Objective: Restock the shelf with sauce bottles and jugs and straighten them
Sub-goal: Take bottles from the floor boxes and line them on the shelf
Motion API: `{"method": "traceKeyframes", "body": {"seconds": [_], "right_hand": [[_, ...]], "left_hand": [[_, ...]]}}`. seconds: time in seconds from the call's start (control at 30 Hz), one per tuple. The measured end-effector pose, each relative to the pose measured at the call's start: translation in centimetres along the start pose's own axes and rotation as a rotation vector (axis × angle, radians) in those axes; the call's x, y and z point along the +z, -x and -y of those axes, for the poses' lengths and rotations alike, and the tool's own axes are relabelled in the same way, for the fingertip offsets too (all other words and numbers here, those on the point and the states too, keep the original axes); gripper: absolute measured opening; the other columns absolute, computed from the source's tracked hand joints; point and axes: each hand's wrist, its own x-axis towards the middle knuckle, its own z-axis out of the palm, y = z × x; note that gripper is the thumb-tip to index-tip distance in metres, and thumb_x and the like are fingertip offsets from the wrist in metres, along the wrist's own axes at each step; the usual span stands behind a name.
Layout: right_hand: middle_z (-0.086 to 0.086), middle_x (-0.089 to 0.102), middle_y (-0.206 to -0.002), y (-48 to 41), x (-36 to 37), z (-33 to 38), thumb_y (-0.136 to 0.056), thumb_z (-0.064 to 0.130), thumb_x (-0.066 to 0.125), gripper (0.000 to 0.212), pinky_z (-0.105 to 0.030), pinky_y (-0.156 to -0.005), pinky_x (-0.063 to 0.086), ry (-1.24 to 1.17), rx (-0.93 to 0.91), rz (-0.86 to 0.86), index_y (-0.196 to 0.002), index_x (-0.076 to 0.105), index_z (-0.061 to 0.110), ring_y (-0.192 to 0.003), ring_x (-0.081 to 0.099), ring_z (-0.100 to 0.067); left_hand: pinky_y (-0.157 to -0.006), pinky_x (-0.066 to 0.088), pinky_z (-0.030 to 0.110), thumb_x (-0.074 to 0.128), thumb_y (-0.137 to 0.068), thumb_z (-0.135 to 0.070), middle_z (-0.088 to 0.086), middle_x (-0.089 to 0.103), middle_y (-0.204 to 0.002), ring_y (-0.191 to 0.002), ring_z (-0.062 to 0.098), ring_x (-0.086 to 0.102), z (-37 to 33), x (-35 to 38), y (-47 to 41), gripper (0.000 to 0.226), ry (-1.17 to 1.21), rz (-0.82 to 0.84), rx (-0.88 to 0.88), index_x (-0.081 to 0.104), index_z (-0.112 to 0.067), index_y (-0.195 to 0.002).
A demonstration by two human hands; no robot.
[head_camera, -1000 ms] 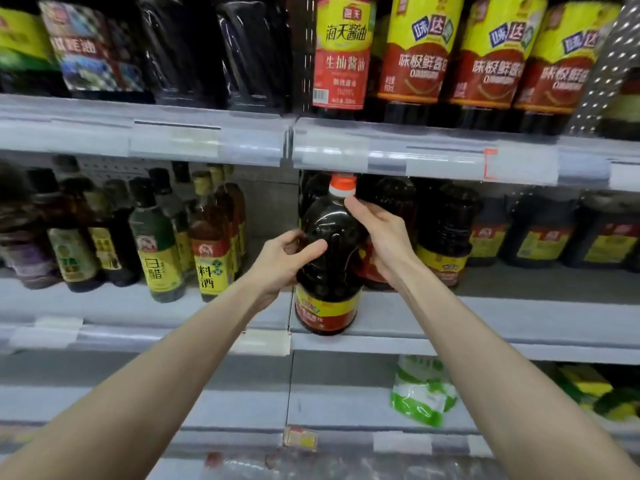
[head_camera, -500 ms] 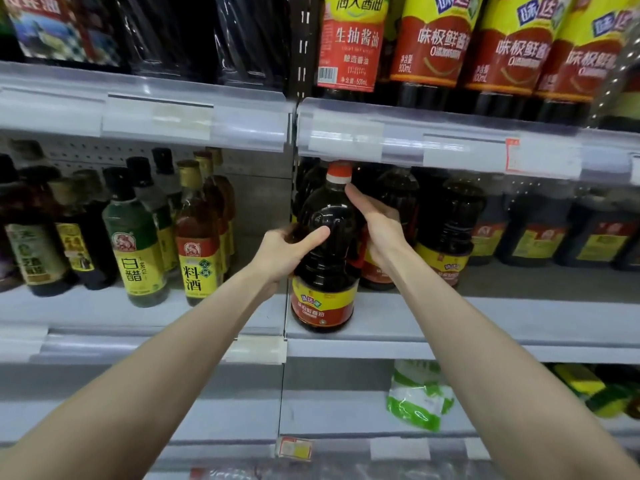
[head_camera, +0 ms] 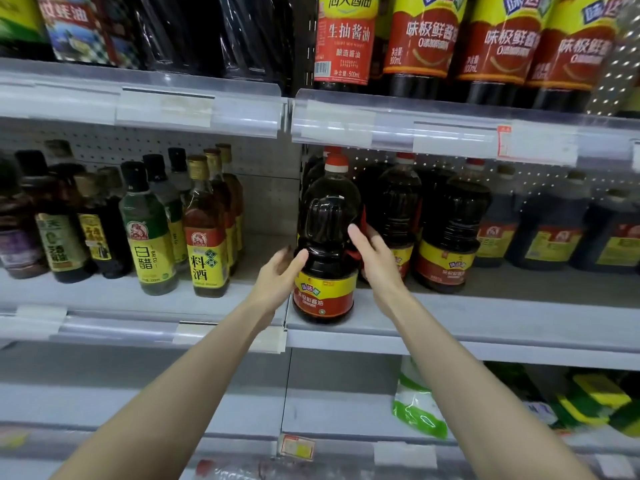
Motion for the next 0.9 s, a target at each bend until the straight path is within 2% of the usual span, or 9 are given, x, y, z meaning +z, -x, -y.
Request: {"method": "traceKeyframes", "body": {"seconds": [0.07,0.13,0.23,0.3,0.53,0.63,0.77,0.9], "right_hand": [[0.019,0.057,-0.123,0.8,-0.2,-2.0,-0.091,0.049,0.057,0.051,-0.038,-0.104,0.042,0.017,0.045,0.004,-0.138,0.047,0.031,-0.121,0.05,-0.009],[0.017,0.055,-0.127,1.5,0.0,-3.4,-0.092,0.049,0.056,0.049,-0.043,-0.108,0.04,0.017,0.073,0.01,-0.136,0.045,0.032,-0.125,0.048,-0.011],[0.006,0.038,-0.151,1.9,0.5,-4.9,-0.088,0.055,0.058,0.074,-0.044,-0.111,0.037,0.026,0.099,0.006,-0.15,0.027,0.03,-0.136,0.038,-0.016],[0.006,0.036,-0.153,1.9,0.5,-5.3,-0.087,0.056,0.059,0.077,-0.044,-0.112,0.036,0.014,0.096,0.009,-0.151,0.023,0.033,-0.137,0.037,-0.016],[0.006,0.036,-0.153,1.6,-0.3,-5.4,-0.091,0.052,0.056,0.072,-0.042,-0.111,0.036,0.028,0.094,0.035,-0.152,0.024,0.031,-0.137,0.038,-0.017],[0.006,0.036,-0.152,1.4,-0.5,-5.1,-0.092,0.05,0.053,0.072,-0.037,-0.106,0.035,-0.001,0.131,0.053,-0.152,0.021,0.028,-0.137,0.036,-0.017],[0.014,0.048,-0.129,1.4,-0.5,-4.8,-0.096,0.044,0.049,0.053,-0.031,-0.096,0.036,-0.014,0.125,0.088,-0.145,0.035,0.031,-0.122,0.043,-0.009],[0.012,0.047,-0.139,1.5,-0.3,-5.4,-0.094,0.052,0.049,0.057,-0.029,-0.096,0.037,-0.017,0.15,0.076,-0.145,0.038,0.029,-0.126,0.044,-0.01]], "left_hand": [[-0.095,0.042,0.03,0.056,-0.091,-0.045,0.002,0.039,-0.151,-0.13,0.017,0.045,0.8,0.0,0.3,0.072,0.001,0.006,-0.003,0.026,-0.019,-0.151],[-0.085,0.045,0.022,0.052,-0.094,-0.041,-0.002,0.048,-0.143,-0.116,0.009,0.053,1.1,0.2,0.4,0.061,0.008,0.031,0.005,0.032,-0.022,-0.148],[-0.068,0.044,0.017,0.047,-0.098,-0.038,-0.014,0.059,-0.112,-0.09,-0.006,0.055,1.0,0.7,0.8,0.045,0.04,0.065,0.005,0.04,-0.03,-0.142],[-0.066,0.045,0.018,0.046,-0.098,-0.039,-0.017,0.06,-0.104,-0.089,-0.008,0.056,1.2,0.7,0.7,0.043,0.056,0.06,0.001,0.042,-0.031,-0.14],[-0.065,0.044,0.016,0.05,-0.097,-0.038,-0.02,0.061,-0.102,-0.088,-0.008,0.057,1.9,1.4,1.0,0.027,0.087,0.034,0.032,0.048,-0.038,-0.124],[-0.072,0.049,0.018,0.055,-0.094,-0.038,-0.012,0.063,-0.11,-0.096,-0.003,0.06,2.3,1.8,0.9,0.034,0.097,-0.035,0.068,0.05,-0.033,-0.127],[-0.08,0.051,0.022,0.058,-0.092,-0.039,-0.012,0.062,-0.112,-0.103,0.003,0.06,2.7,2.0,1.0,0.036,0.094,-0.063,0.085,0.049,-0.033,-0.127],[-0.076,0.046,0.018,0.059,-0.089,-0.043,-0.012,0.057,-0.119,-0.106,0.004,0.056,2.7,1.2,0.8,0.051,0.057,-0.032,0.071,0.044,-0.031,-0.136]]}}
